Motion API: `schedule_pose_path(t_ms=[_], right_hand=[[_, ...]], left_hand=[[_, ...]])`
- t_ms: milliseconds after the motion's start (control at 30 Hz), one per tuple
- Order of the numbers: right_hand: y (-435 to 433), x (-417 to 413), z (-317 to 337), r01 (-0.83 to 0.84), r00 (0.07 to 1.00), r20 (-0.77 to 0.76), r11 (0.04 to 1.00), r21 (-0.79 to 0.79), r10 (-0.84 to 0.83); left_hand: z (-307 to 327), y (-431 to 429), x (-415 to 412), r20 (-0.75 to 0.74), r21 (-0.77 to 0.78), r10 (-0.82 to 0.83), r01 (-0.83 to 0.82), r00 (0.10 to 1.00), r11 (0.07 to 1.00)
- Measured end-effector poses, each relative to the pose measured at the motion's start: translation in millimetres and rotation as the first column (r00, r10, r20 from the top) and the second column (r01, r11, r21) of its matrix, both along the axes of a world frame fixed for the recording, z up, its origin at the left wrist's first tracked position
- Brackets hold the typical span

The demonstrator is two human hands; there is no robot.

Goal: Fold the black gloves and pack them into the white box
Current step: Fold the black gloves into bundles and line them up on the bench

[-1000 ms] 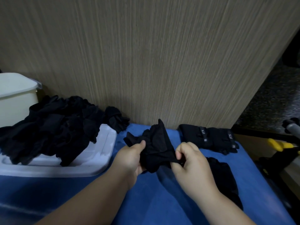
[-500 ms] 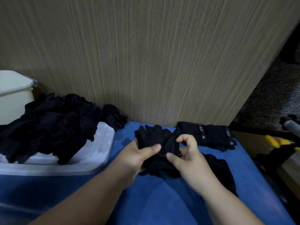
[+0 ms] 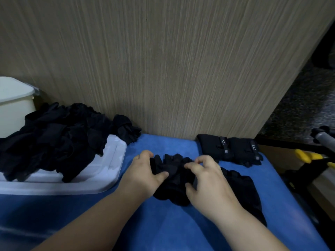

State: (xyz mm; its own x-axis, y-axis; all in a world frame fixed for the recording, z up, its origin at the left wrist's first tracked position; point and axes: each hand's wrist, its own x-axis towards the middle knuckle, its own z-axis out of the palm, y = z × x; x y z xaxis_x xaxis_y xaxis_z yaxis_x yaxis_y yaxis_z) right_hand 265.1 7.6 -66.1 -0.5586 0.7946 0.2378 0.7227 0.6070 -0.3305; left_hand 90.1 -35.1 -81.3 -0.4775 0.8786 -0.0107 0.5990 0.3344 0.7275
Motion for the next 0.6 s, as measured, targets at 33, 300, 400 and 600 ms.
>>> schedule_pose_path(t_ms=[33,300,400,600], right_hand=[[-1,-2,0,-0.04,0.998,-0.037,0.998,0.046,0.042],[-1,-13,-12,-0.265,0.94,0.164,0.942,-0.206,0.3],[-2,-12,-11,-0.284,0.904,0.248,0.923,-0.26,0.348],[1,-8,-9,-0.295,0.902,0.254,0.928,-0.228,0.349]], left_hand=[[-1,0,-2,-0.021,0.004,0.008,-0.008,1.0,1.0],[-2,0,-9,0.022,0.064,-0.008,0.006,1.0,0.998],[1,0,-10,0.104,0.128,-0.001,-0.013,0.995,0.992],[3,0,-8,0.329,0.175,-0.01,-0.051,0.944,0.983]])
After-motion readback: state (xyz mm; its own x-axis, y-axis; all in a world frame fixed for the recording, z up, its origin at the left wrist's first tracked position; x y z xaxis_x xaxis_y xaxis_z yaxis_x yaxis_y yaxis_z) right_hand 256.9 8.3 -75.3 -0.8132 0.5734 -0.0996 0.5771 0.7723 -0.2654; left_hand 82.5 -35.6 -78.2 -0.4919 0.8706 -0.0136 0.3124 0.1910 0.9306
